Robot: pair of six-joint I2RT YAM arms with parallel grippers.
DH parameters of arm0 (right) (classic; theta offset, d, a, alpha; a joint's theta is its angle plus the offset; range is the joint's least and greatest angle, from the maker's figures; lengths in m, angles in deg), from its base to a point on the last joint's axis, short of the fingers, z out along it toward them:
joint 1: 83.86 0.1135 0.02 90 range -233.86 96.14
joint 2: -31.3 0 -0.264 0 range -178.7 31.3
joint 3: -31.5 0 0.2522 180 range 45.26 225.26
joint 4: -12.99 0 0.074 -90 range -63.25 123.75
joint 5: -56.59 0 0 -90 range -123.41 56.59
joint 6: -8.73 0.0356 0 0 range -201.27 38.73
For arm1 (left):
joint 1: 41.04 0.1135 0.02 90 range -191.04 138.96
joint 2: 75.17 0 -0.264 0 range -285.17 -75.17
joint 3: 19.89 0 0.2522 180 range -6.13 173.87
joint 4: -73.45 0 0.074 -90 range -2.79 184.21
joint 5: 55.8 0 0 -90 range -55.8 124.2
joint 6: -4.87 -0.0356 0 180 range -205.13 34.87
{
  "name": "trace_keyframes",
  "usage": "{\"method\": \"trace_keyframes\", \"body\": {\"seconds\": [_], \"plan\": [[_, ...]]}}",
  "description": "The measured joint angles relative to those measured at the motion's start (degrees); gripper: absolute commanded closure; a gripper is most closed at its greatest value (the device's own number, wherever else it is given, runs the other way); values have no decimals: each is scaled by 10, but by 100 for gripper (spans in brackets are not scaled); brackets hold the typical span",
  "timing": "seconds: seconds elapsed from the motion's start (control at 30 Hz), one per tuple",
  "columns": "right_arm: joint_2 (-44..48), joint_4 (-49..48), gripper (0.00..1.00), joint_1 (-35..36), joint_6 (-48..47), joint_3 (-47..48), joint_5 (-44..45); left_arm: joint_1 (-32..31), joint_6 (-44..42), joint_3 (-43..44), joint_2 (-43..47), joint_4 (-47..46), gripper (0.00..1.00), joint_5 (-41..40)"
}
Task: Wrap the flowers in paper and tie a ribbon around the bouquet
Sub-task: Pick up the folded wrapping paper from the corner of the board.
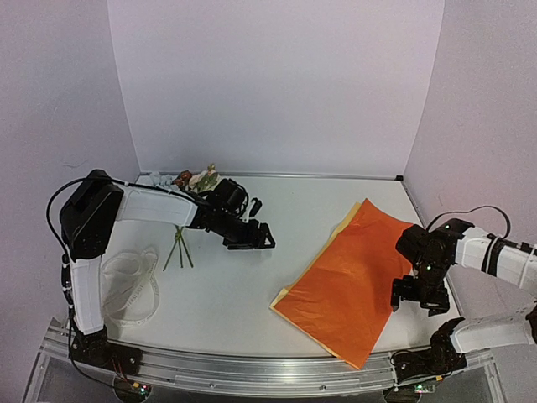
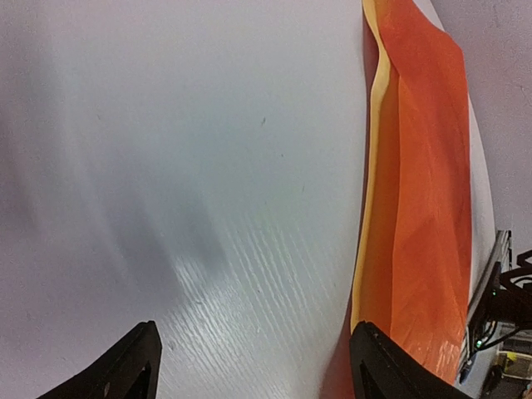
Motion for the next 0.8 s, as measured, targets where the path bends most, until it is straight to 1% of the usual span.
{"method": "trace_keyframes", "body": {"seconds": [0.17,0.37,0.47,0.63,0.8], "plan": [[-6,-44,2,-9,20,-34,-29,-15,22,-51,1,-23,33,54],[-18,-71,2,-10,28,-41,-43,-61,51,-103,5,-48,33,100],[-24,-81,3,-10,31,-43,-48,-78,69,-110,5,-66,33,121],[-27,-91,3,-10,38,-54,-51,-80,91,-110,5,-88,40,134],[-26,-92,3,-10,42,-63,-51,-83,104,-107,2,-89,47,136]]}}
